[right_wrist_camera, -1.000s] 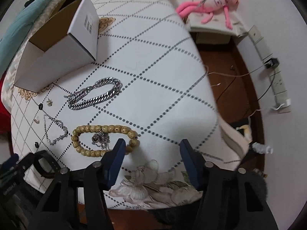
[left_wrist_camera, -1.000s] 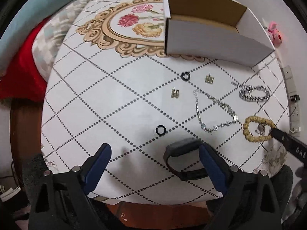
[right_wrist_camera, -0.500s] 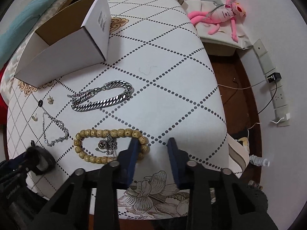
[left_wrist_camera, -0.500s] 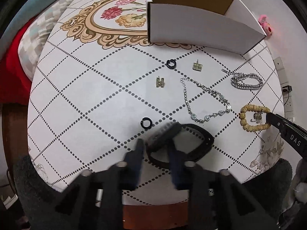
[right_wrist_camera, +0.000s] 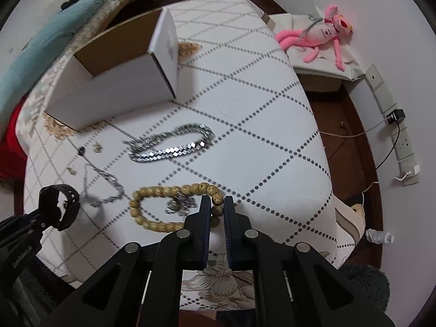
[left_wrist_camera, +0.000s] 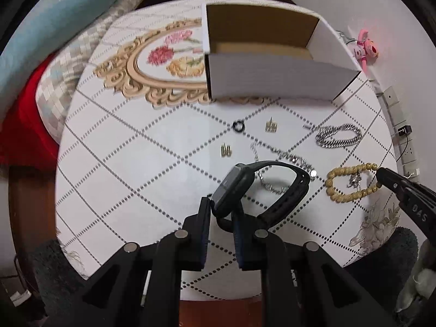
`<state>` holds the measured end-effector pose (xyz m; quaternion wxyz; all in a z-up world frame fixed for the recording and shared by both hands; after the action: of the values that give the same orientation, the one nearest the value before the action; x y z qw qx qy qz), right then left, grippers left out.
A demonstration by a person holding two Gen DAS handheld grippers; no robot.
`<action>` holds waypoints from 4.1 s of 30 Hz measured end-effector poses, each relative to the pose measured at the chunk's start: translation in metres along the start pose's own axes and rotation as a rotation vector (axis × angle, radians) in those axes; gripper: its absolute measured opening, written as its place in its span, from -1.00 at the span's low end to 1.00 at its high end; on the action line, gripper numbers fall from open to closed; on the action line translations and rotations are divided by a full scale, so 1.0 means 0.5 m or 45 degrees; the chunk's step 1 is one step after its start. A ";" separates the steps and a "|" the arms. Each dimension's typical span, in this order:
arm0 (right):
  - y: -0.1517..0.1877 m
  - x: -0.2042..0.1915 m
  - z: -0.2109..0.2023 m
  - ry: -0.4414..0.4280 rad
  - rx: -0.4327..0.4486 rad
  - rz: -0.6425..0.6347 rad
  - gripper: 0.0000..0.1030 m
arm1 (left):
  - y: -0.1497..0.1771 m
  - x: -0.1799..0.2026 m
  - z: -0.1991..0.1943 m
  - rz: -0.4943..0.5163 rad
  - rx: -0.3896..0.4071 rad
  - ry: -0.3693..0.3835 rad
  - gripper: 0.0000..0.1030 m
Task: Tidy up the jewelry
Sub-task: 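Carry bracelet and watch into the white box and open both tools, then withdraw both open tools from the box, then grasp the silver chain bracelet with the right tool while the left tool grasps the silver necklace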
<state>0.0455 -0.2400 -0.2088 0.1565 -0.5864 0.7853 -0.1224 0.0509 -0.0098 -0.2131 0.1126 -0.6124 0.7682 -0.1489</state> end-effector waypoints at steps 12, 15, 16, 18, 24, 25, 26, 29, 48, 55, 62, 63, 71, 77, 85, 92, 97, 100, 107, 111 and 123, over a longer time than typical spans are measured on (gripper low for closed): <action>-0.074 -0.039 -0.122 -0.100 0.203 -0.050 -0.82 | -0.148 0.031 -0.069 -0.025 0.115 0.067 -0.77; -0.105 -0.057 -0.159 -0.128 0.264 -0.073 -0.82 | -0.183 0.035 -0.083 -0.033 0.147 0.083 -0.77; -0.118 -0.062 -0.171 -0.136 0.283 -0.083 -0.82 | -0.198 0.037 -0.087 -0.035 0.159 0.089 -0.77; -0.147 -0.072 -0.197 -0.166 0.324 -0.089 -0.82 | -0.227 0.037 -0.094 -0.037 0.178 0.096 -0.77; -0.247 -0.098 -0.249 -0.241 0.416 -0.108 -0.82 | -0.322 0.031 -0.097 -0.053 0.216 0.116 -0.77; -0.260 -0.103 -0.253 -0.252 0.423 -0.108 -0.82 | -0.332 0.030 -0.094 -0.055 0.214 0.121 -0.77; -0.279 -0.109 -0.254 -0.265 0.430 -0.109 -0.82 | -0.348 0.029 -0.087 -0.062 0.208 0.128 -0.77; -0.328 -0.127 -0.239 -0.290 0.424 -0.116 -0.82 | -0.385 0.028 -0.061 -0.069 0.181 0.150 -0.77; -0.405 -0.150 0.006 -0.376 0.028 -0.107 -0.44 | -0.465 -0.008 0.045 -0.116 0.057 0.069 0.97; -0.358 -0.120 0.015 -0.030 0.075 -0.247 0.83 | -0.421 -0.047 0.044 -0.151 0.191 -0.023 1.00; -0.308 -0.097 0.043 0.106 0.075 -0.267 0.99 | -0.375 -0.047 0.060 -0.099 0.199 -0.130 1.00; -0.303 -0.096 0.044 0.105 0.075 -0.260 0.99 | -0.371 -0.047 0.059 -0.096 0.201 -0.137 1.00; -0.281 -0.102 0.020 0.115 0.112 -0.243 0.99 | -0.355 -0.038 0.024 -0.104 0.237 -0.133 1.00; -0.273 -0.094 -0.056 0.127 0.220 -0.211 0.99 | -0.337 -0.028 -0.029 -0.102 0.297 -0.137 1.00; -0.255 -0.081 -0.177 0.139 0.370 -0.194 0.99 | -0.313 -0.010 -0.130 -0.094 0.414 -0.127 1.00; -0.227 -0.075 -0.266 0.127 0.465 -0.173 0.99 | -0.289 0.000 -0.202 -0.094 0.484 -0.122 1.00; -0.212 -0.073 -0.313 0.100 0.506 -0.157 0.99 | -0.272 0.002 -0.228 -0.102 0.489 -0.134 1.00; -0.205 -0.076 -0.327 0.078 0.512 -0.145 0.99 | -0.261 0.004 -0.227 -0.102 0.481 -0.182 1.00; -0.174 -0.062 -0.286 0.034 0.419 -0.101 0.99 | -0.229 -0.010 -0.178 -0.136 0.430 -0.212 1.00; -0.144 -0.040 -0.202 0.030 0.284 -0.070 0.99 | -0.205 -0.032 -0.115 -0.164 0.355 -0.217 1.00; -0.075 0.048 0.085 0.043 -0.031 0.024 0.47 | -0.109 -0.060 0.078 -0.189 0.020 -0.190 0.99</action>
<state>0.0891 -0.2743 -0.2363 0.1373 -0.5786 0.7948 -0.1211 0.1211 0.0049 -0.2295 0.1629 -0.6761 0.7090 -0.1170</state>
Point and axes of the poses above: each gripper's, at about its wrist camera, not at the fingertips, and z roughly the way its jaws point, x to its right, y to its underside, the point moved 3 cm from there along z, roughly the way its jaws point, and after that the axes turned 7 degrees about x, right-handed, at the moved point
